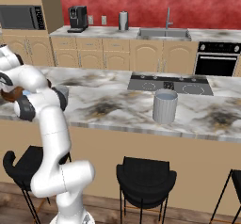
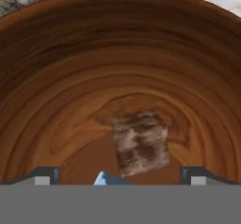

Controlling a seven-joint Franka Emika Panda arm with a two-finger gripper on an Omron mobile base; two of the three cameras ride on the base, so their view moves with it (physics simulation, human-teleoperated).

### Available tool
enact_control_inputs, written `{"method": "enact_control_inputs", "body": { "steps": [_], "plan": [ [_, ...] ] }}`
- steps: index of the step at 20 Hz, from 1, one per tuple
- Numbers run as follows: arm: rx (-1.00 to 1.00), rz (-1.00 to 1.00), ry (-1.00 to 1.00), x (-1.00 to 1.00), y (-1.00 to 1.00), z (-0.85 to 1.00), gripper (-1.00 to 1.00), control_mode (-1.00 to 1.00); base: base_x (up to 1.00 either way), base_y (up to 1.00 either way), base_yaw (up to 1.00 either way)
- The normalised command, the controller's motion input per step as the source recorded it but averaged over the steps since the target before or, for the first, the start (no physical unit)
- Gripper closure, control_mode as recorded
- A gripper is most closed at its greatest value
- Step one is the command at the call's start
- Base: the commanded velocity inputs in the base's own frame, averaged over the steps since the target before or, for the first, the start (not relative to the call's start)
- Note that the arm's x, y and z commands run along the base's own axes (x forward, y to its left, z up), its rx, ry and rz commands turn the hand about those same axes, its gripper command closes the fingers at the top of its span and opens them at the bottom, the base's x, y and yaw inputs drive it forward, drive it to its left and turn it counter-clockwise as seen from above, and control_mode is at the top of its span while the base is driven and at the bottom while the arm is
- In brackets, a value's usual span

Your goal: There are four ice cubes in the ice bowl. Place two ice cubes in each glass of water.

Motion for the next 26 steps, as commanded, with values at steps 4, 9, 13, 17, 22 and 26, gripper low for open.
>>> {"method": "enact_control_inputs", "body": {
  "steps": [4, 9, 13, 17, 22, 26],
  "plan": [
    [0.04, 0.00, 0.00, 0.25, 0.00, -0.06, -1.00, -1.00, 0.00, 0.00, 0.00],
    [0.02, 0.00, 0.00, 0.24, 0.00, -0.08, -1.00, -1.00, 0.00, 0.00, 0.00],
    [0.00, 0.00, 0.00, 0.11, 0.00, -0.23, -1.00, -1.00, 0.00, 0.00, 0.00],
    [0.00, 0.00, 0.00, 0.02, 0.01, -0.14, -1.00, -1.00, 0.00, 0.00, 0.00],
    [0.00, 0.00, 0.00, 0.00, 0.00, -0.03, -1.00, -1.00, 0.00, 0.00, 0.00],
    [0.00, 0.00, 0.00, 0.00, 0.03, -0.08, -1.00, -1.00, 0.00, 0.00, 0.00]
  ]
}}
